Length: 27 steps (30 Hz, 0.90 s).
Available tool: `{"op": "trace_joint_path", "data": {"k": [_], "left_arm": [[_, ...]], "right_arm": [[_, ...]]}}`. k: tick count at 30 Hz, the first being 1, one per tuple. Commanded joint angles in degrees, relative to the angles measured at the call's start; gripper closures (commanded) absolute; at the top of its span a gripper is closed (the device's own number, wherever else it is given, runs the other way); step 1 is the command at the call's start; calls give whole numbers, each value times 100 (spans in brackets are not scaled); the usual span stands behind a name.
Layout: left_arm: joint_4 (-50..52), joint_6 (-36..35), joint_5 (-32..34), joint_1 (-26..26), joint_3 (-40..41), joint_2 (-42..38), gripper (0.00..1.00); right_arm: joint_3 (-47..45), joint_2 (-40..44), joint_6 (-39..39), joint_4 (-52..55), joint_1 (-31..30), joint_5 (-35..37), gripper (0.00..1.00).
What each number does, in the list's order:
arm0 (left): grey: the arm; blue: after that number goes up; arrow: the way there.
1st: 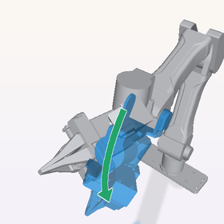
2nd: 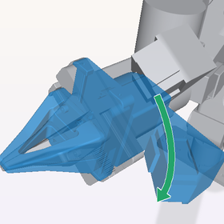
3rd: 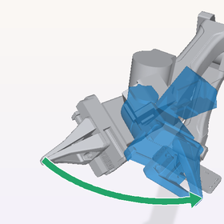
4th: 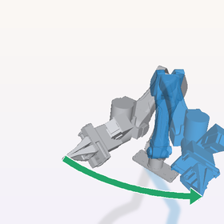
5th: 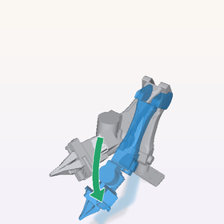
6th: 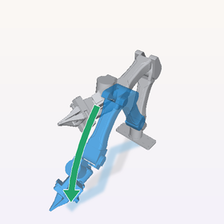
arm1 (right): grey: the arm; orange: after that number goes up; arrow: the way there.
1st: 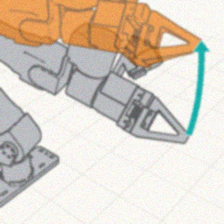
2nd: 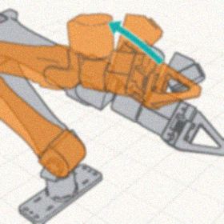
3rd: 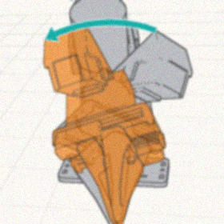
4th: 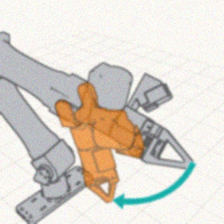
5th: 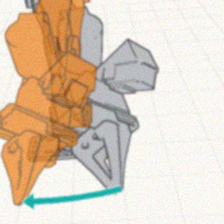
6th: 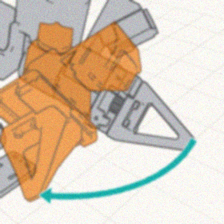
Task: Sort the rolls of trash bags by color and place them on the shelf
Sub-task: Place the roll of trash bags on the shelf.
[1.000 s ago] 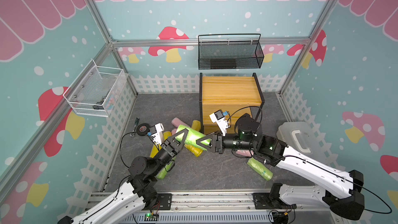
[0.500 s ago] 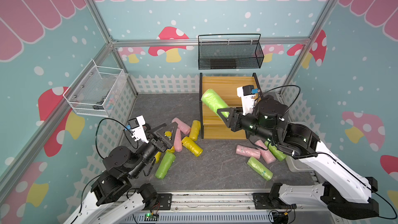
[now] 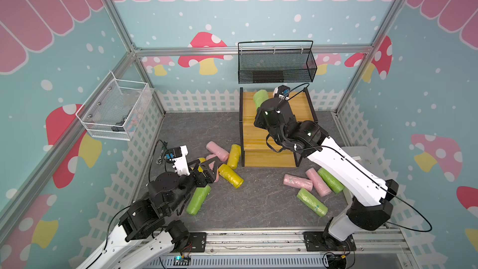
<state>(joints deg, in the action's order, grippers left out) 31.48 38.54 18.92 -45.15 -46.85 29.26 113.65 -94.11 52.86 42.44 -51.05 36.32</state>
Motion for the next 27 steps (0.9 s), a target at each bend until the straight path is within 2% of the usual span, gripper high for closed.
{"op": "trace_joint_path", "data": {"k": [1, 7, 13, 18, 21, 27], "left_arm": [[214, -70, 66, -3, 64, 144, 1], [215, -24, -28, -3, 223, 184, 1], [209, 159, 167, -3, 480, -192, 1], [259, 742, 319, 6, 611, -277, 1], [266, 845, 92, 11, 607, -38, 1], [-67, 1389, 29, 15, 851, 55, 1]], "right_arm": [[519, -177, 285, 135, 119, 58, 100], [701, -576, 542, 217, 324, -594, 100], [609, -750, 483, -14, 380, -1100, 100], [518, -802, 356, -293, 396, -1438, 93], [395, -763, 358, -377, 409, -1539, 82], [143, -611, 93, -441, 420, -1786, 43]]}}
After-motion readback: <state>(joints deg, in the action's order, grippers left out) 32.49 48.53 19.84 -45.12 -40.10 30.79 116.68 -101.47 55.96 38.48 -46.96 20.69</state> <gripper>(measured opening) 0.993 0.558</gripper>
